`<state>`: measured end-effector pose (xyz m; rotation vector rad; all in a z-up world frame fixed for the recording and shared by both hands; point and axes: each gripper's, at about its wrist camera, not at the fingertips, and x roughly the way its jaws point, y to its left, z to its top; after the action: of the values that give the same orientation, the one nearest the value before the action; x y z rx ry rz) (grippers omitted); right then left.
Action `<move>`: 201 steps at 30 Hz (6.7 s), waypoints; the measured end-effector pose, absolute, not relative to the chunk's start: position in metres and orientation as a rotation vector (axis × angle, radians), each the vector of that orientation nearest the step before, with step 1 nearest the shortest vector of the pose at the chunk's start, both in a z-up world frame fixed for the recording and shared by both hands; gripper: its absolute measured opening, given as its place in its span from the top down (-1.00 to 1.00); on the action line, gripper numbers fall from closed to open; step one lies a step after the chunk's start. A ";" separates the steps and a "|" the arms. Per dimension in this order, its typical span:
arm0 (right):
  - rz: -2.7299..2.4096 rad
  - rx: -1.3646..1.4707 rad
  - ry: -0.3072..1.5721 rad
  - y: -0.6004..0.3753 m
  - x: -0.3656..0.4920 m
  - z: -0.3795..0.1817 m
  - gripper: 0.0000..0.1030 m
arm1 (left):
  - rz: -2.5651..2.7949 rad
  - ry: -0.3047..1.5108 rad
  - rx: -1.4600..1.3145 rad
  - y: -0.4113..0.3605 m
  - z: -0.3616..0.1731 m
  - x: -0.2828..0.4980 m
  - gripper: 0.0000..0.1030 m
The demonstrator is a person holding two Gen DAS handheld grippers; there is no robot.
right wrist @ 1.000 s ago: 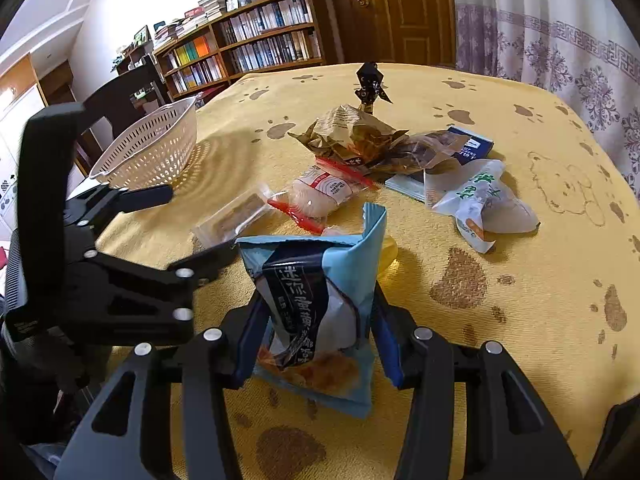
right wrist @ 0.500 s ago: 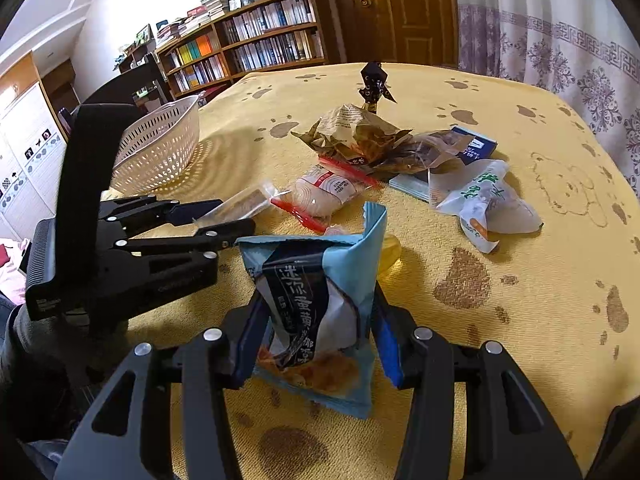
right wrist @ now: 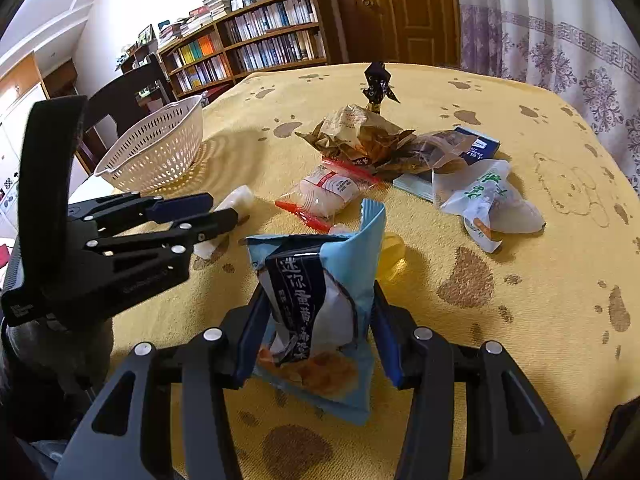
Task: Organize snacks
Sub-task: 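Grasp the clear packet with brown bar with the left gripper while the right holds the blue bag, then carry the clear bar packet with the left gripper into the white basket and release, then lower the blue snack bag into the white basket and open the right gripper, then move the right gripper back to the table and grasp the yellow jelly cup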
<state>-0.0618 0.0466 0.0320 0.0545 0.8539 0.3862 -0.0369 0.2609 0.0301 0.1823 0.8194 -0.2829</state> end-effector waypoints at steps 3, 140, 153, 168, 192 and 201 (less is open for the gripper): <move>0.388 0.052 0.857 0.047 -0.061 0.031 0.05 | -0.267 0.837 0.188 0.259 0.023 -0.033 0.33; 0.569 0.109 0.701 0.268 0.052 0.111 -0.53 | 0.494 0.388 -0.290 0.528 0.168 -0.043 -0.94; 0.490 0.162 0.686 0.227 0.038 0.101 -0.54 | 0.453 0.354 -0.166 0.487 0.172 -0.042 -0.94; 0.311 0.190 0.686 0.121 0.008 0.079 -0.58 | 0.364 0.392 -0.086 0.451 0.163 -0.037 -0.94; 0.194 0.088 0.831 0.048 -0.019 0.017 -0.63 | 0.248 0.432 0.078 0.385 0.147 -0.034 -0.94; 0.188 0.031 0.877 0.054 -0.008 0.008 -0.38 | 0.200 0.453 0.094 0.372 0.141 -0.034 -0.94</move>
<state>-0.0081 0.0543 0.0080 0.0310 0.8767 0.1883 -0.0339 0.3724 0.1407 0.0937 0.4535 0.1997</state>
